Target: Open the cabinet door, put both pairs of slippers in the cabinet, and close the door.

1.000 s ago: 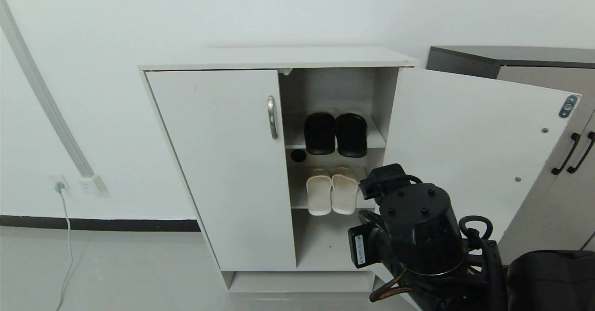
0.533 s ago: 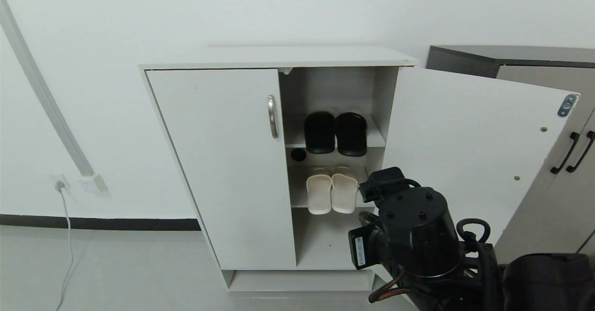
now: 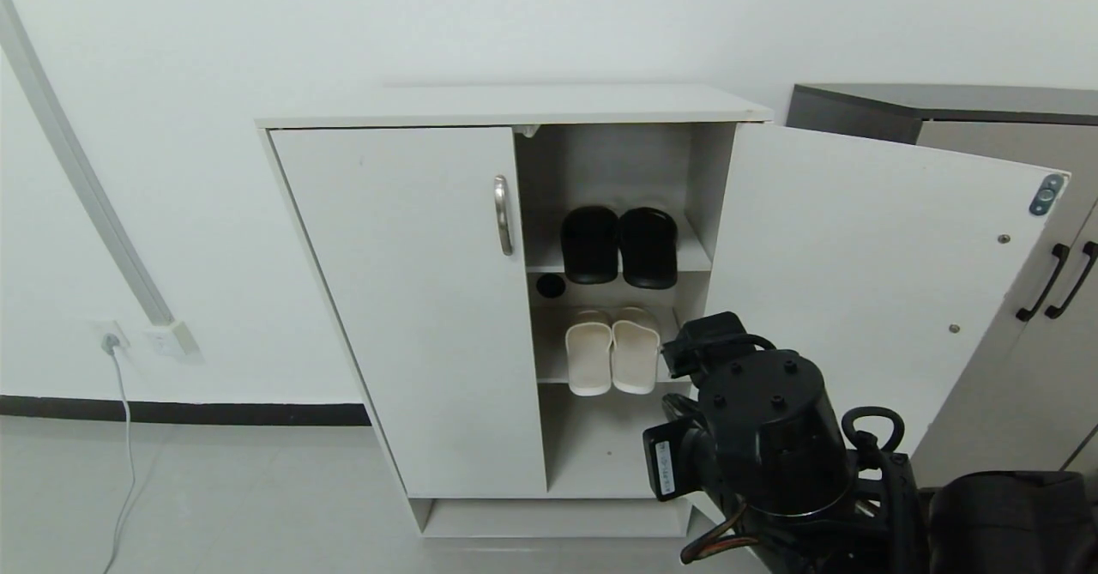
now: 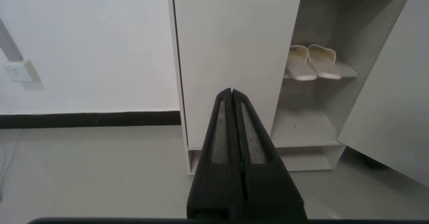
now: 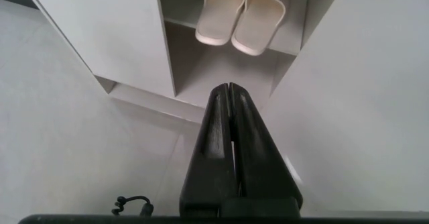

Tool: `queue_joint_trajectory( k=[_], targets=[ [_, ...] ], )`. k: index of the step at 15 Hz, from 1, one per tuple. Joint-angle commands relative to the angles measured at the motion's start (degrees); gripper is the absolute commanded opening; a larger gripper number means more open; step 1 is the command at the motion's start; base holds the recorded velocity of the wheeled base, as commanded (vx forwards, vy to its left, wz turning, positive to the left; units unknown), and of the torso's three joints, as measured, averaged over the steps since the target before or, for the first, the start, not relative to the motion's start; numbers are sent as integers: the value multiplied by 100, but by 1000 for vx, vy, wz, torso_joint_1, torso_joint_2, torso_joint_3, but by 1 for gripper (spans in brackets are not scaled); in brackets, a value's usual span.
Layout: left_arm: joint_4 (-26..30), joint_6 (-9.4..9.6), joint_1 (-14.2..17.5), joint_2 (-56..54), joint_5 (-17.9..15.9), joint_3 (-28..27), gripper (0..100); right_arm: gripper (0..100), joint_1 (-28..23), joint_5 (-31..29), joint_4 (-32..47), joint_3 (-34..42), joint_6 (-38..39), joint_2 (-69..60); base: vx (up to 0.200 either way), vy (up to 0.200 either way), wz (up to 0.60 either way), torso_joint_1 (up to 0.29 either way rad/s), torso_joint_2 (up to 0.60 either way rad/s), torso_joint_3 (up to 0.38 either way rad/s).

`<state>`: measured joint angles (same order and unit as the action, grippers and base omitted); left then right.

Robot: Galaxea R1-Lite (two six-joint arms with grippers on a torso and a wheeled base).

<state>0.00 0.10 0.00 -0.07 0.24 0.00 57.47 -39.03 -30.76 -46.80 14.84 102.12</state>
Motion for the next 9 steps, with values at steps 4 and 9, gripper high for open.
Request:
queue_joint_trajectory(
  k=[4, 9],
  targets=[
    [0, -1, 0, 7, 2, 0, 0, 0, 1, 1, 0, 4, 2, 10, 0, 0, 0, 16, -206, -193],
    [0, -1, 0, 7, 2, 0, 0, 0, 1, -8, 0, 31, 2, 10, 0, 0, 0, 75, -435, -350]
  ],
)
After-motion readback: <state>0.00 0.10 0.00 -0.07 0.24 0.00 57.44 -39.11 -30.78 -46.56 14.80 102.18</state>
